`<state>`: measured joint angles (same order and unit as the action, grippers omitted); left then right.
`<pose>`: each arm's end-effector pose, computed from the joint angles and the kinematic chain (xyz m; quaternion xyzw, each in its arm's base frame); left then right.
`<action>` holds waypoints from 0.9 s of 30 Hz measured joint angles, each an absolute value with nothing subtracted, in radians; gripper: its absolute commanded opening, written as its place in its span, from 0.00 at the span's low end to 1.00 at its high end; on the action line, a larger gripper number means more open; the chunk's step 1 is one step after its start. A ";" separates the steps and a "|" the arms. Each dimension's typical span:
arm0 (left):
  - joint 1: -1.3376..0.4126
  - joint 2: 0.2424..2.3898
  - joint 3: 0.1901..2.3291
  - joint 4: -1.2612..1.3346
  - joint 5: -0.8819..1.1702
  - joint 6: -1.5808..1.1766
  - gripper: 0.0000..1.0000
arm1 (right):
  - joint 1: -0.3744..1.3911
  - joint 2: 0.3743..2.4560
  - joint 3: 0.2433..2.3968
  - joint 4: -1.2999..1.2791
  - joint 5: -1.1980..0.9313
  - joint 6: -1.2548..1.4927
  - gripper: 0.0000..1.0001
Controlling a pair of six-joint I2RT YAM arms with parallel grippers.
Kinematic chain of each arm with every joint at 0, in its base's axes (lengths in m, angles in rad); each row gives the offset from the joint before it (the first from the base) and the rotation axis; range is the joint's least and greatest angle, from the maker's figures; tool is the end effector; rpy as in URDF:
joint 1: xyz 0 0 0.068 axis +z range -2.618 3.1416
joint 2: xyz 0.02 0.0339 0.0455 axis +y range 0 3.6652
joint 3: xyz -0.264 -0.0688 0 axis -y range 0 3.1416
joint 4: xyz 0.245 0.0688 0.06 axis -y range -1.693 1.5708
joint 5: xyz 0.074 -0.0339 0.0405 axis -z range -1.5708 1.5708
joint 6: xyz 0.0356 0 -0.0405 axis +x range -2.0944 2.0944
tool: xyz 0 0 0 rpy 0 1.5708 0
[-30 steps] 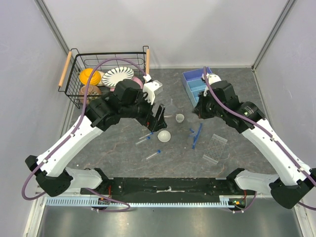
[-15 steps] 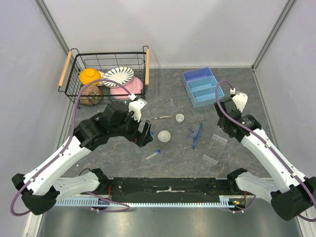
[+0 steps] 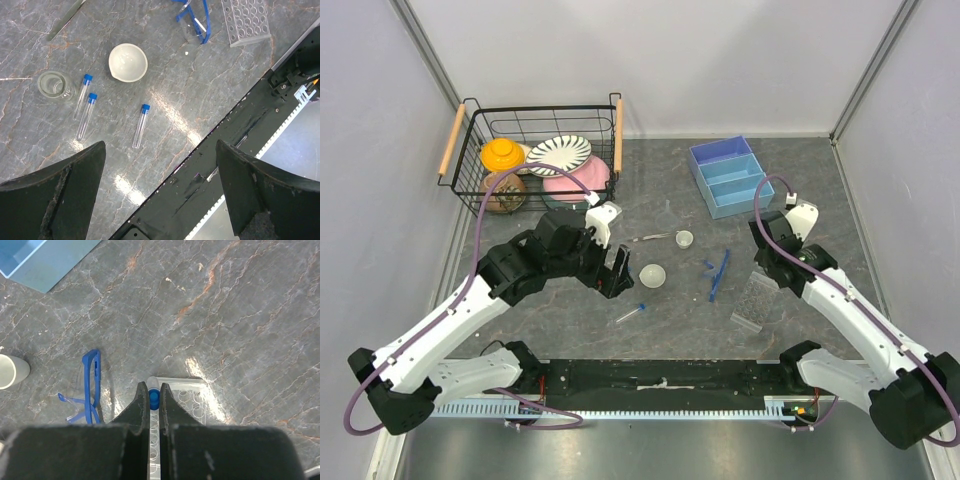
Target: Organize the chemistry lab equipment
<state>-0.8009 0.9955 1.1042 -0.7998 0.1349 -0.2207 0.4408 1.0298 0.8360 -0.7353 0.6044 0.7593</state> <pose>0.1341 -0.1452 0.3516 0.2857 0.8568 -0.2609 0.3408 0.1876 0.0661 0.2687 0.2363 0.8796 -0.0631 0.4080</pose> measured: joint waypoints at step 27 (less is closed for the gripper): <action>-0.801 1.007 1.104 -0.775 0.160 -0.235 0.95 | 0.441 1.008 0.775 -0.713 0.520 0.782 0.00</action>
